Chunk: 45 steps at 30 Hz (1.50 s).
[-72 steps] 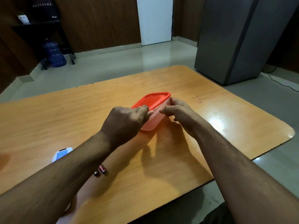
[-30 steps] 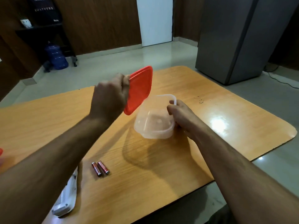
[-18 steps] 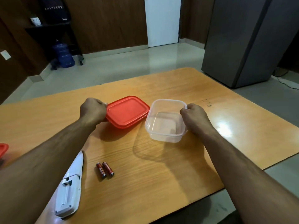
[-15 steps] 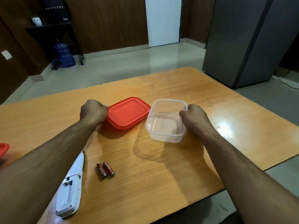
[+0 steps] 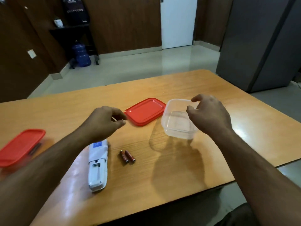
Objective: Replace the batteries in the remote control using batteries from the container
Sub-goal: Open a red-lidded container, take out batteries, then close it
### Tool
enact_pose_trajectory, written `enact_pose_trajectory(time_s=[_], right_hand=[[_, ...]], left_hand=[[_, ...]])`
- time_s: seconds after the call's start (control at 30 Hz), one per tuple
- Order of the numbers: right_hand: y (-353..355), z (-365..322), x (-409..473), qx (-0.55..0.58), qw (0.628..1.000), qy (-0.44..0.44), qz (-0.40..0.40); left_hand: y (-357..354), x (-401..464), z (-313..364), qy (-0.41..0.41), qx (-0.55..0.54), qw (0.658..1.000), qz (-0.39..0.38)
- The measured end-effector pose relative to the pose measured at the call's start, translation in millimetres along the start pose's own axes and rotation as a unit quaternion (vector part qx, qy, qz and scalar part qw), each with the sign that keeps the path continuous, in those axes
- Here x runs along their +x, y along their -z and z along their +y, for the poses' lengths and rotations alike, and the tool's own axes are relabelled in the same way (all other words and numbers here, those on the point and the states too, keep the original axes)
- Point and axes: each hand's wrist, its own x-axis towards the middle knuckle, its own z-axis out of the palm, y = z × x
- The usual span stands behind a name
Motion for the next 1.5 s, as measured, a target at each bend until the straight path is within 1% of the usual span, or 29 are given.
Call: enact_pose_trajectory(time_s=[0.1,0.13,0.2,0.3,0.37,0.43,0.6,0.73,0.87,0.93,1.0,1.07,1.1,1.13,1.2,1.3,1.4,1.5], right_hand=[[-0.6,-38.5,-29.2,0.027,0.994,0.099,-0.023],[-4.7,-52.1,-39.1,0.029,0.99,0.131,-0.046],[-16.9,-74.6,-56.0,0.021,0.975,0.183,-0.126],[-37.3,-89.6,-69.9,-0.017,0.944,0.212,-0.253],[-47.8,-91.1,-72.5,-0.023,0.929,0.21,-0.303],[-53.3,-91.0,-73.4,-0.013,0.924,0.199,-0.327],[-58.4,-94.1,-74.3,-0.001,0.924,0.195,-0.327],[-58.6,-97.2,-76.8,-0.028,0.924,0.219,-0.313],[-45.2,-96.7,-76.4,-0.072,0.925,0.233,-0.293],[-26.4,-84.6,-65.3,-0.058,0.941,0.21,-0.257],[-1.2,-62.2,-42.7,0.007,0.972,0.153,-0.176],[20.5,-38.4,-18.2,0.069,0.988,0.1,-0.098],[26.7,-27.6,-8.0,0.084,0.99,0.08,-0.083],[28.2,-18.6,-0.3,0.086,0.99,0.068,-0.085],[22.1,-5.2,8.0,0.057,0.99,0.063,-0.116],[5.2,4.4,11.7,-0.01,0.984,0.088,-0.152],[-6.2,9.7,15.8,-0.092,0.976,0.14,-0.143],[-11.7,13.2,17.8,-0.124,0.969,0.166,-0.132]], left_hand=[[3.2,-30.0,-5.4,-0.032,0.039,0.998,-0.044],[3.3,-37.2,-7.6,-0.034,0.046,0.997,-0.059],[2.0,-46.7,-11.9,-0.045,0.064,0.993,-0.085],[-5.5,-52.1,-15.9,-0.076,0.114,0.985,-0.106],[-10.8,-52.6,-17.6,-0.093,0.135,0.981,-0.106],[-14.8,-50.5,-18.5,-0.104,0.149,0.978,-0.103],[-20.4,-44.8,-21.9,-0.129,0.172,0.971,-0.107],[-22.9,-42.6,-23.3,-0.139,0.175,0.969,-0.108],[-18.8,-41.8,-19.5,-0.15,0.208,0.959,-0.123],[-11.2,-40.5,-19.2,-0.124,0.163,0.974,-0.102],[-1.4,-31.9,-13.4,-0.088,0.061,0.993,-0.054],[4.6,-10.5,4.3,-0.076,-0.007,0.997,-0.007],[3.7,4.3,18.3,-0.078,-0.02,0.997,0.003],[0.4,19.6,34.5,-0.081,-0.022,0.996,0.005],[-12.2,48.8,68.7,-0.093,-0.001,0.996,-0.004],[-35.5,80.3,104.1,-0.113,0.045,0.992,-0.021],[-54.5,98.1,117.6,-0.126,0.099,0.987,-0.026],[-70.0,105.9,121.7,-0.133,0.145,0.98,-0.028]])
